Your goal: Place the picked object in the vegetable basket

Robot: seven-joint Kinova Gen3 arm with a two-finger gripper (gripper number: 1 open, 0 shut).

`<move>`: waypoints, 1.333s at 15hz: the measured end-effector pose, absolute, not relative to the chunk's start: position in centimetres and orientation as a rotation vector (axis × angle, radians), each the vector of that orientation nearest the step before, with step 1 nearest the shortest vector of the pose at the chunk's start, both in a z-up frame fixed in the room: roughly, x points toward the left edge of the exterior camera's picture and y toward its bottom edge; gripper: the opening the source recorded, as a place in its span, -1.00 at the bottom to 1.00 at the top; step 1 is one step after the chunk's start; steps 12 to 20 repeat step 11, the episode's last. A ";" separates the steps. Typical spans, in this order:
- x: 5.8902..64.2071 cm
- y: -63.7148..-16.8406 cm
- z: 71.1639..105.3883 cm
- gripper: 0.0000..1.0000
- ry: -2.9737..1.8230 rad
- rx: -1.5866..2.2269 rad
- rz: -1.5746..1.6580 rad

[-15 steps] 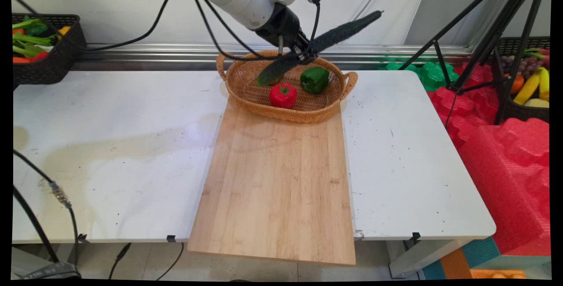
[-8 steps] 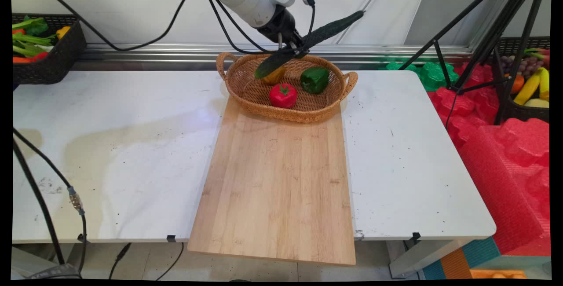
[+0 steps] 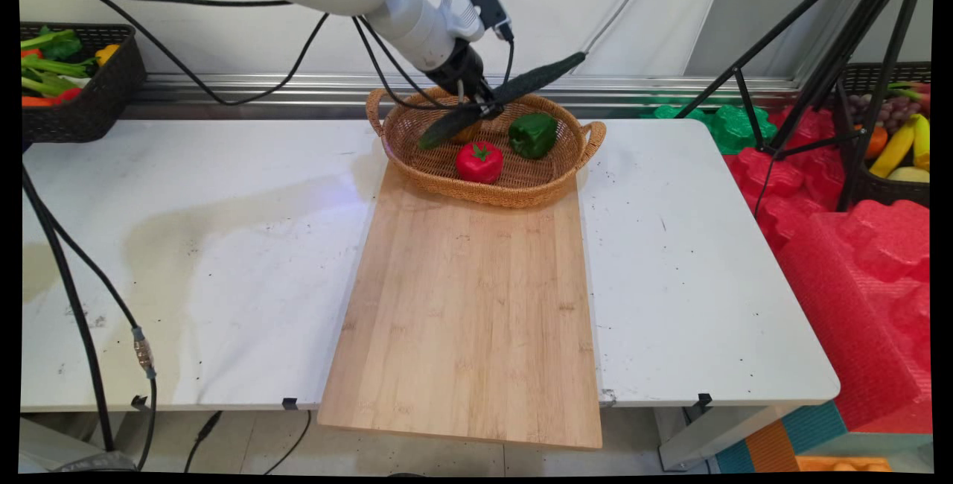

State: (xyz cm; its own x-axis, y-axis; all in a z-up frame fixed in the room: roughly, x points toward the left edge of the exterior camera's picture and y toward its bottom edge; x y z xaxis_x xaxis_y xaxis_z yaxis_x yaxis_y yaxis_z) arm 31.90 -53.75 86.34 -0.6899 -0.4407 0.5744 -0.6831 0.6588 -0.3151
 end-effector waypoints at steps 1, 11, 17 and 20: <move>32.1 -53.8 85.9 -1.00 -2.425 0.881 0.712; 33.1 -52.7 84.1 1.00 -2.416 0.902 0.655; 33.1 -52.7 84.1 1.00 -2.416 0.902 0.655; 33.1 -52.7 84.1 1.00 -2.416 0.902 0.655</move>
